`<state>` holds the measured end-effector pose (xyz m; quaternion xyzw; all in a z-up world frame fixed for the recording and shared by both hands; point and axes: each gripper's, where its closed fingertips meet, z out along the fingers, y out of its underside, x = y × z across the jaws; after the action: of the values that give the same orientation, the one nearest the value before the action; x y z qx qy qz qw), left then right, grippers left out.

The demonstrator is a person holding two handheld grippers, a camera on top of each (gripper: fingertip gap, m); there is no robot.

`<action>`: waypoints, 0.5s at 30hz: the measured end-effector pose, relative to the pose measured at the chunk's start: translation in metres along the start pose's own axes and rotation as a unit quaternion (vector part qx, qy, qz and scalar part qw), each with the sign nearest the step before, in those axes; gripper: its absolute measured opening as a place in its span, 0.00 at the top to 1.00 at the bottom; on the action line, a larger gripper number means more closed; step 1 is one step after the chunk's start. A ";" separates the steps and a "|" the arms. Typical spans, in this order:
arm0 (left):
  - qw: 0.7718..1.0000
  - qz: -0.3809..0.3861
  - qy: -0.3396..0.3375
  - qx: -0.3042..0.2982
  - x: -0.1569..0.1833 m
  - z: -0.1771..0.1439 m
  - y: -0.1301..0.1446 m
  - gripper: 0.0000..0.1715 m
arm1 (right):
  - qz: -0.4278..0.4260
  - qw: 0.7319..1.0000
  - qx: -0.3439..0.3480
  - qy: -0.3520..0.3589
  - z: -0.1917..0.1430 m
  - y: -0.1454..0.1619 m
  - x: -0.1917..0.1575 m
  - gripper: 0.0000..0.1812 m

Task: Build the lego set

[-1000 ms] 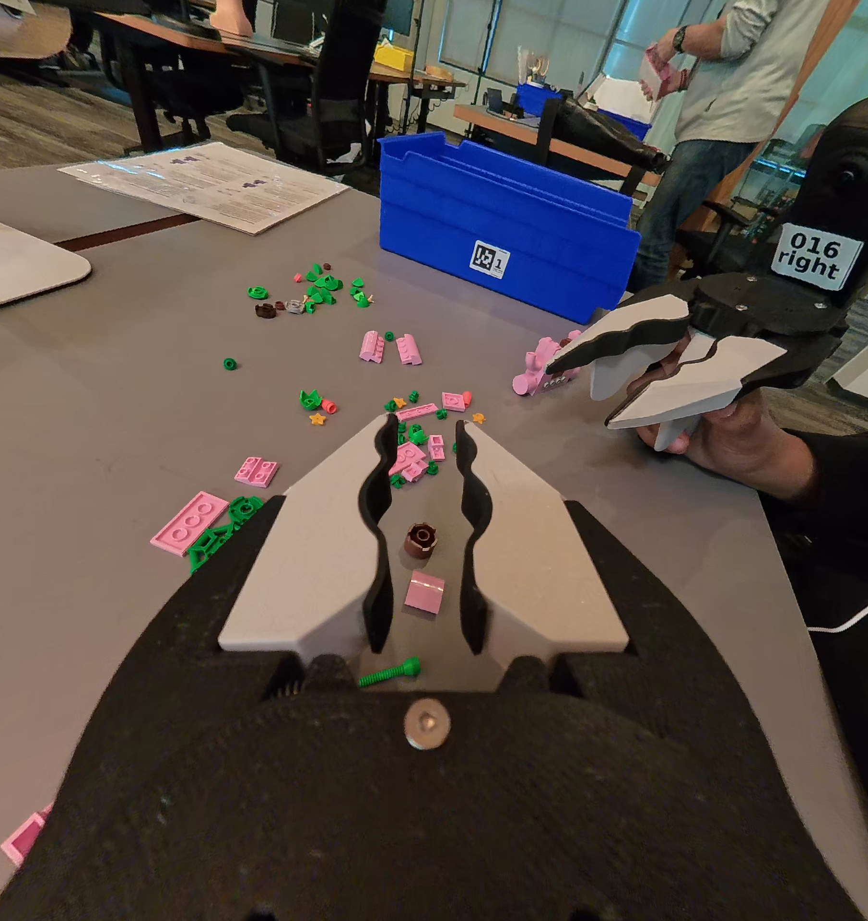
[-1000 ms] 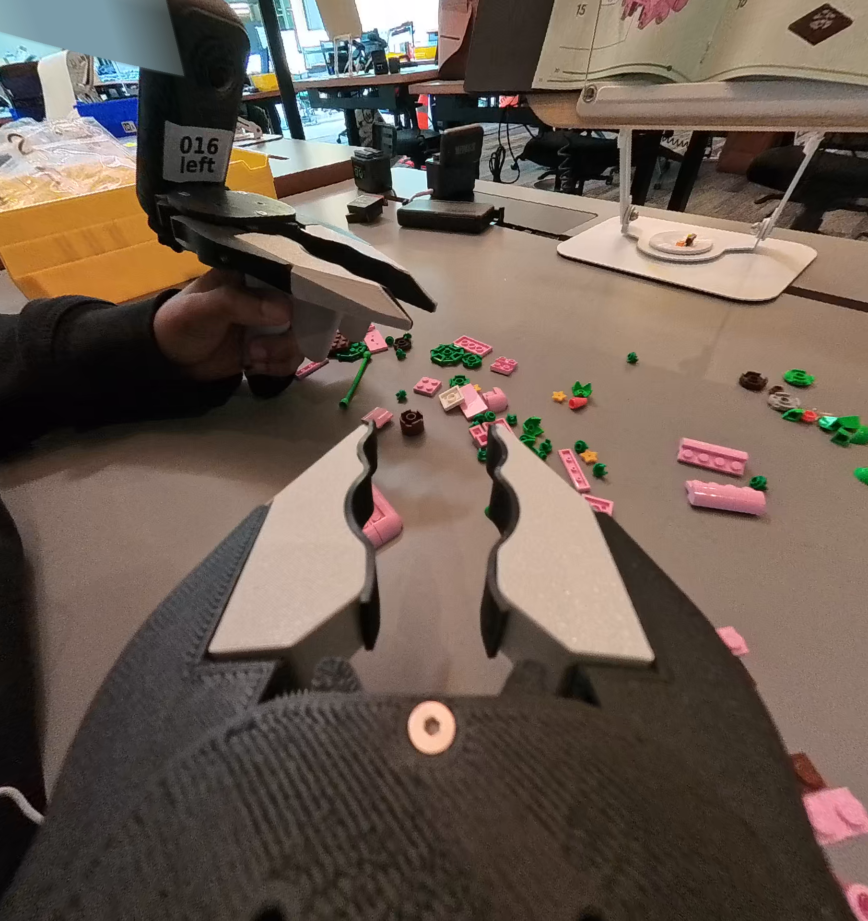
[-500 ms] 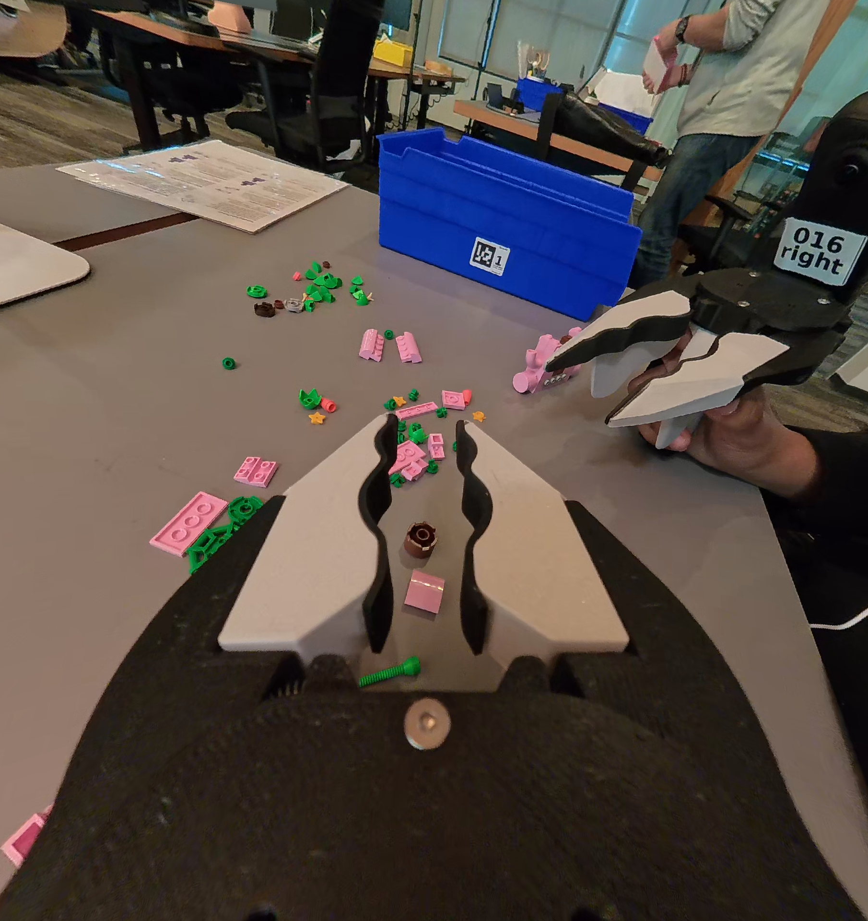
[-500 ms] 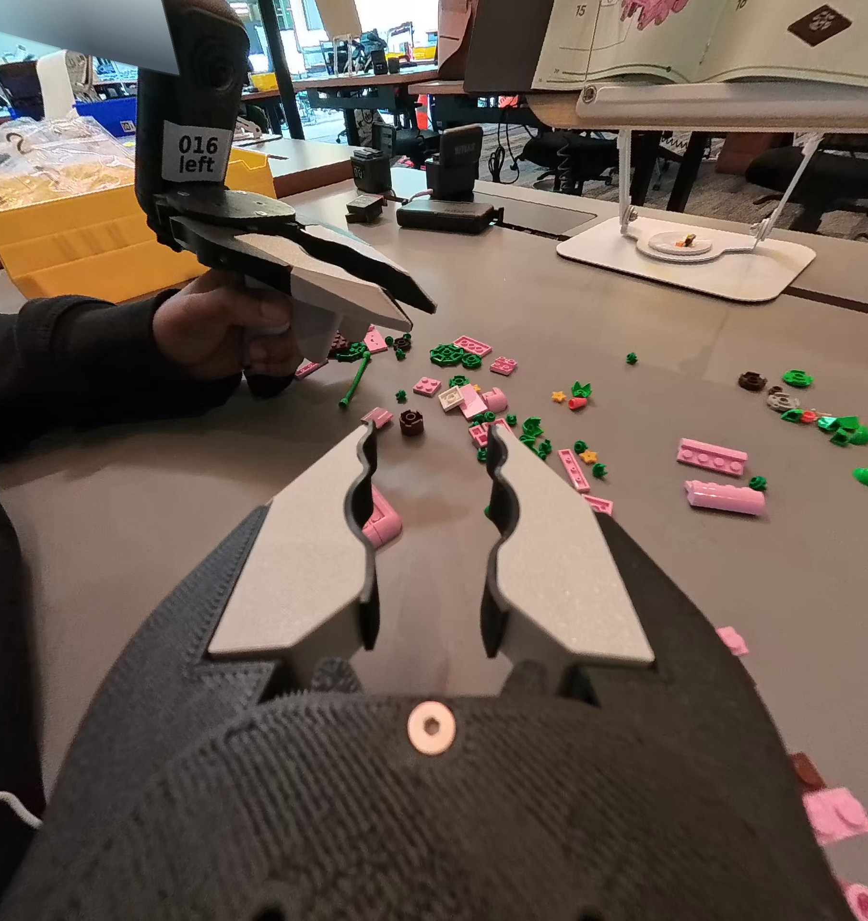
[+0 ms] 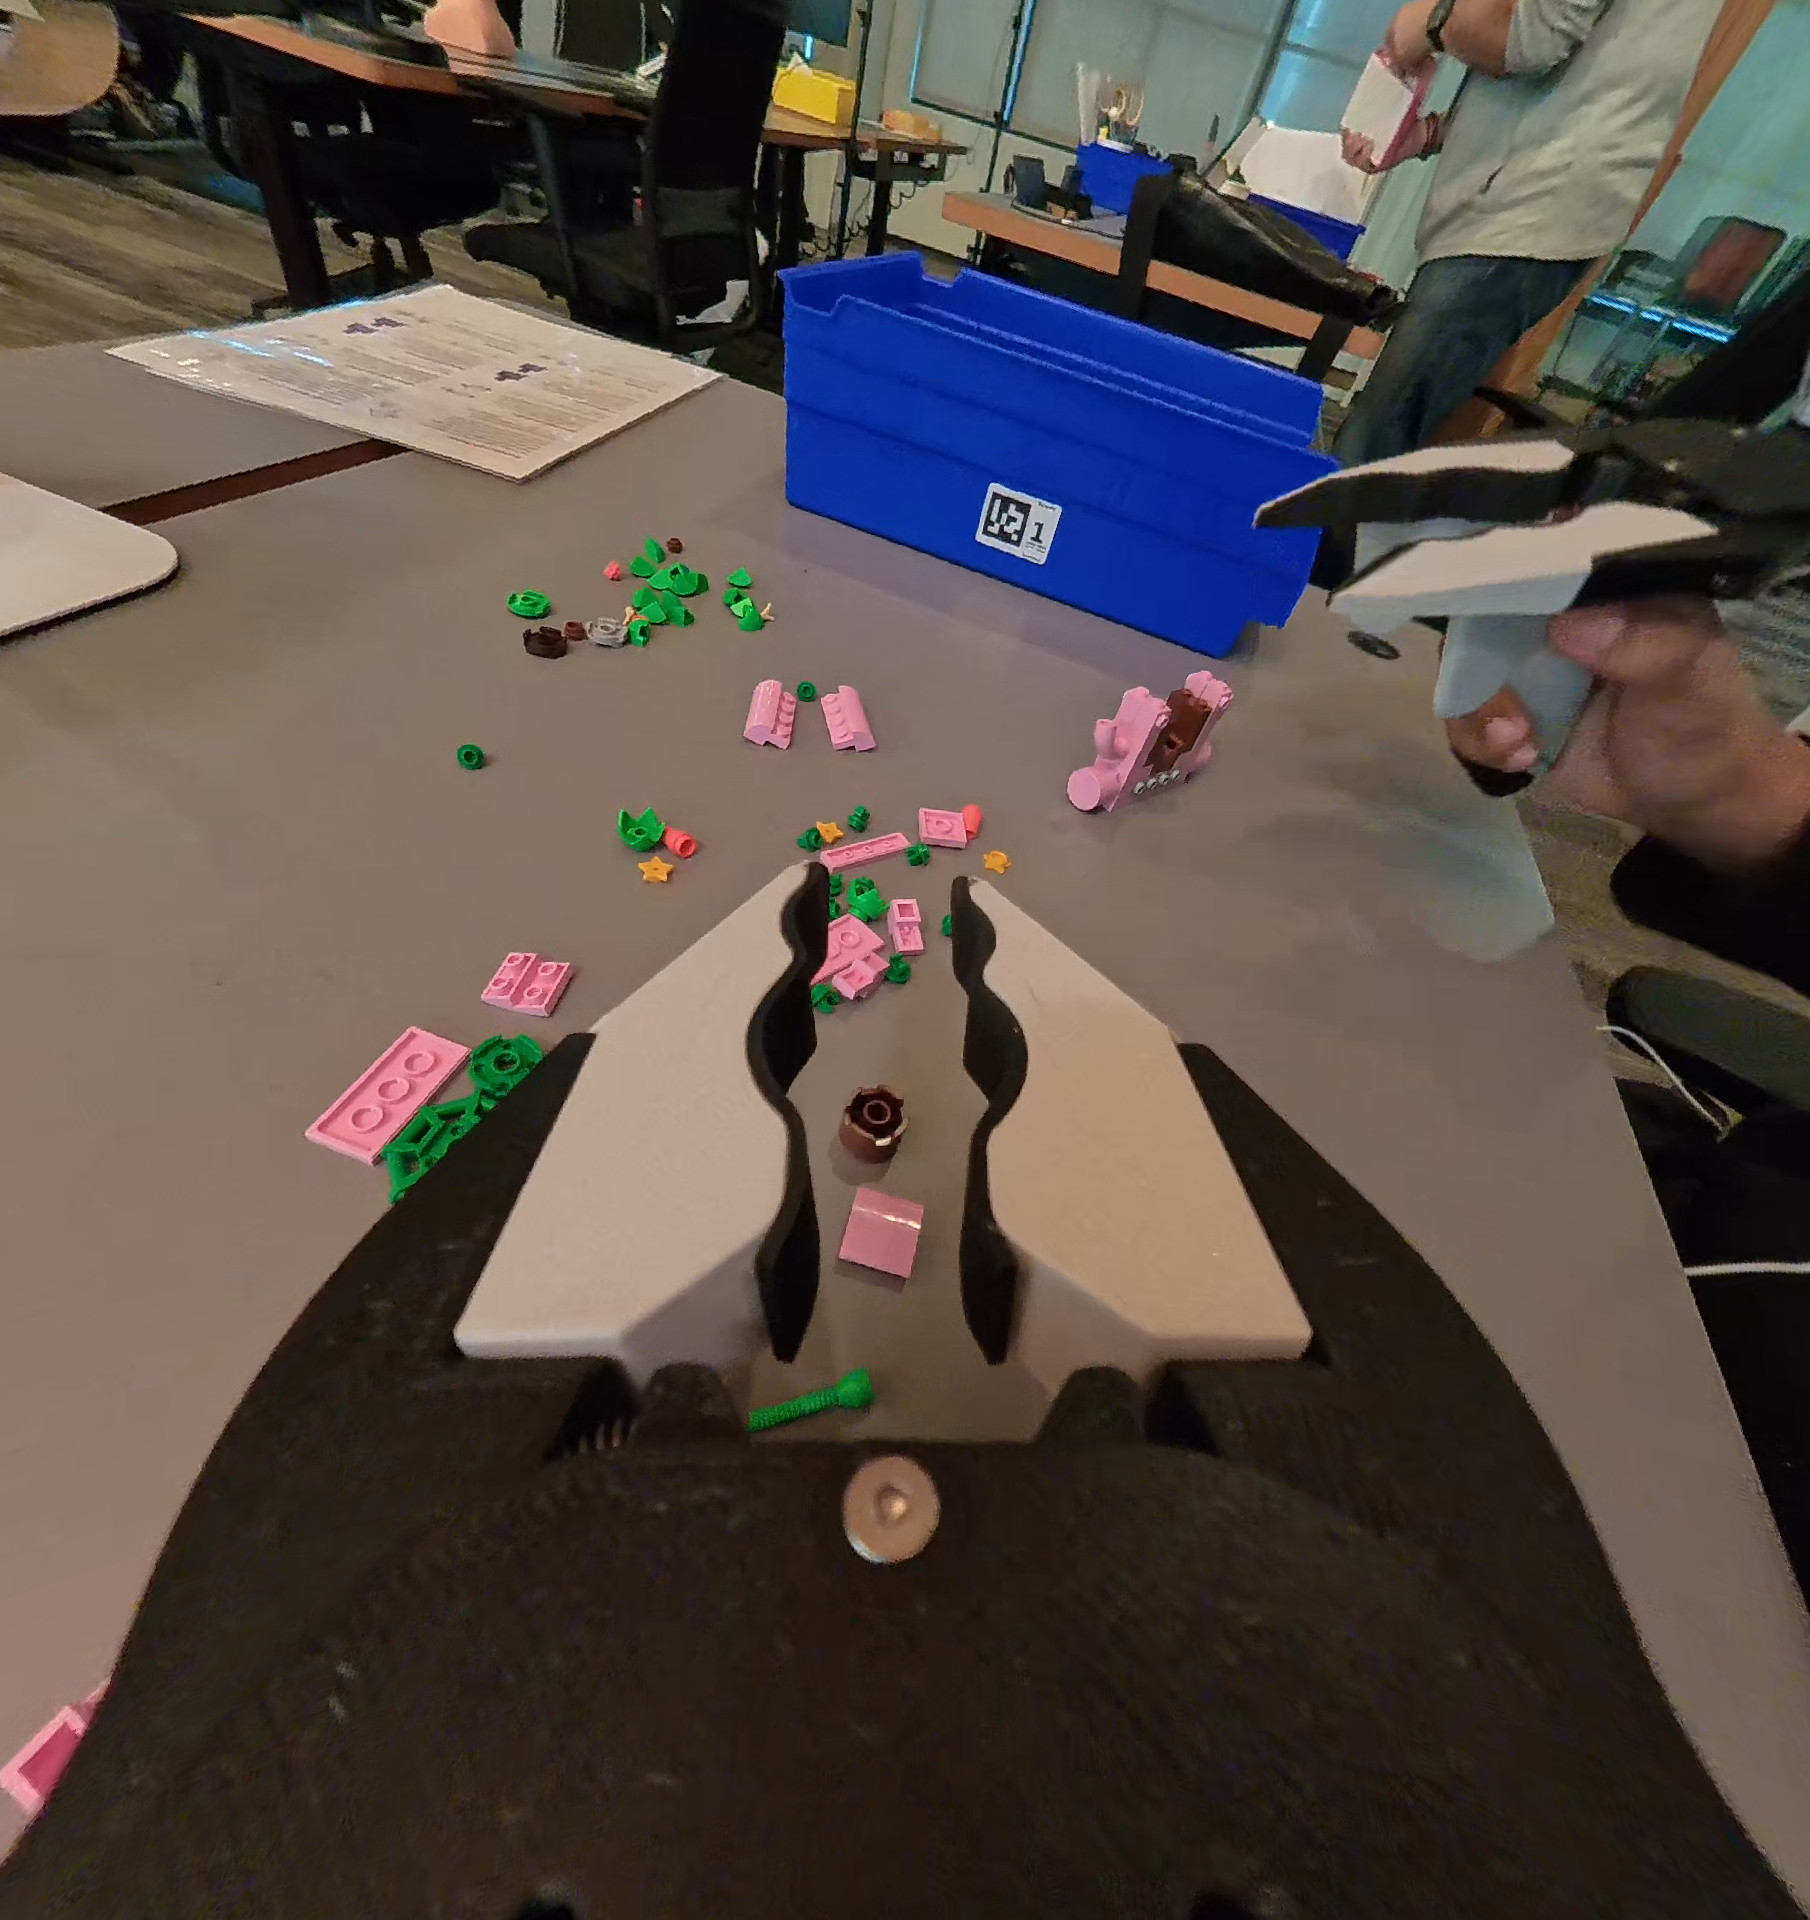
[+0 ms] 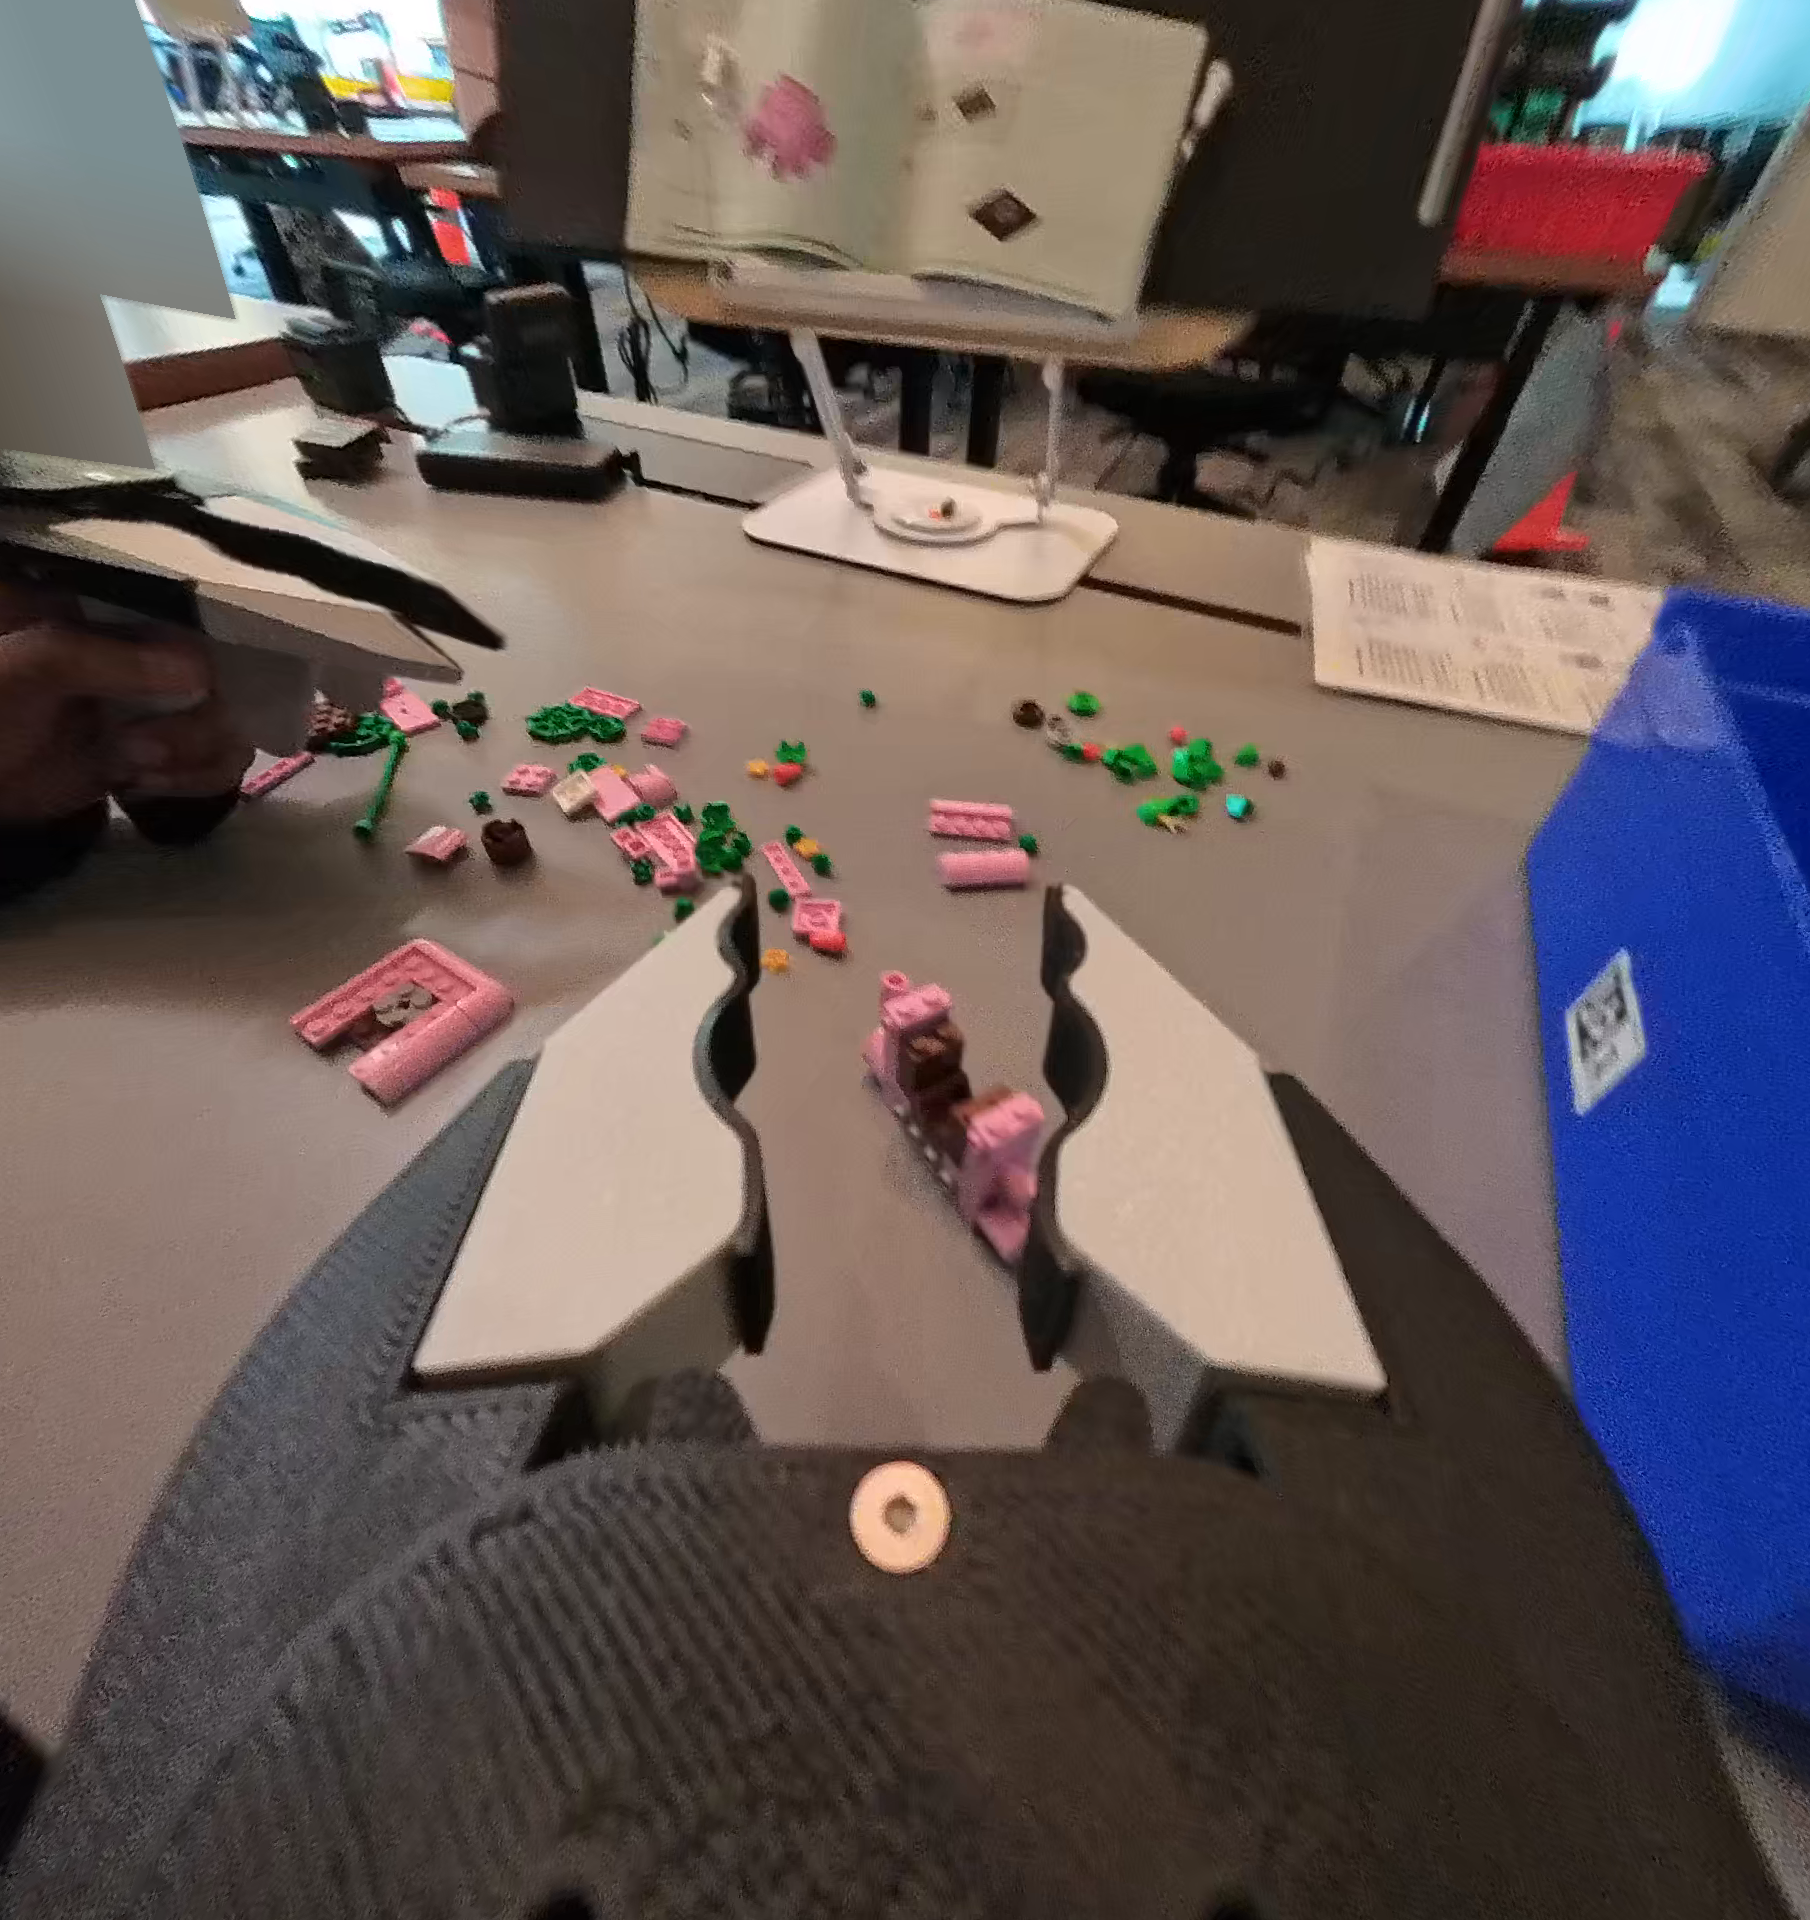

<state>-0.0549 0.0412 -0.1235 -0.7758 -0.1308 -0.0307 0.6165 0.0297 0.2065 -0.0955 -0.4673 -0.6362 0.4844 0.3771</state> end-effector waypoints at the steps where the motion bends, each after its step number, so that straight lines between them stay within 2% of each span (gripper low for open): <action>1: 1.000 0.000 0.001 -0.001 0.001 0.000 0.000 0.88 | 0.015 1.000 -0.018 -0.005 -0.002 0.004 0.005 0.70; 5: 1.000 0.002 -0.001 -0.002 0.001 0.001 0.001 0.87 | 0.061 0.991 -0.117 -0.019 0.007 0.040 0.014 0.66; 10: 1.000 -0.001 -0.002 -0.001 0.000 0.000 0.000 0.87 | 0.070 0.983 -0.170 -0.030 0.020 0.067 0.020 0.66; 12: 1.000 0.000 -0.002 -0.001 0.000 0.000 0.001 0.87 | 0.081 0.978 -0.185 -0.051 0.022 0.073 0.016 0.69; 15: 1.000 0.003 -0.001 -0.003 0.001 0.000 0.001 0.87 | 0.087 0.973 -0.207 -0.059 0.023 0.080 0.015 0.82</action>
<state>-0.0537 0.0416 -0.1242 -0.7782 -0.1292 -0.0281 0.6140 0.0225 0.2221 -0.1784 -0.5597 -0.7005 0.3997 0.1904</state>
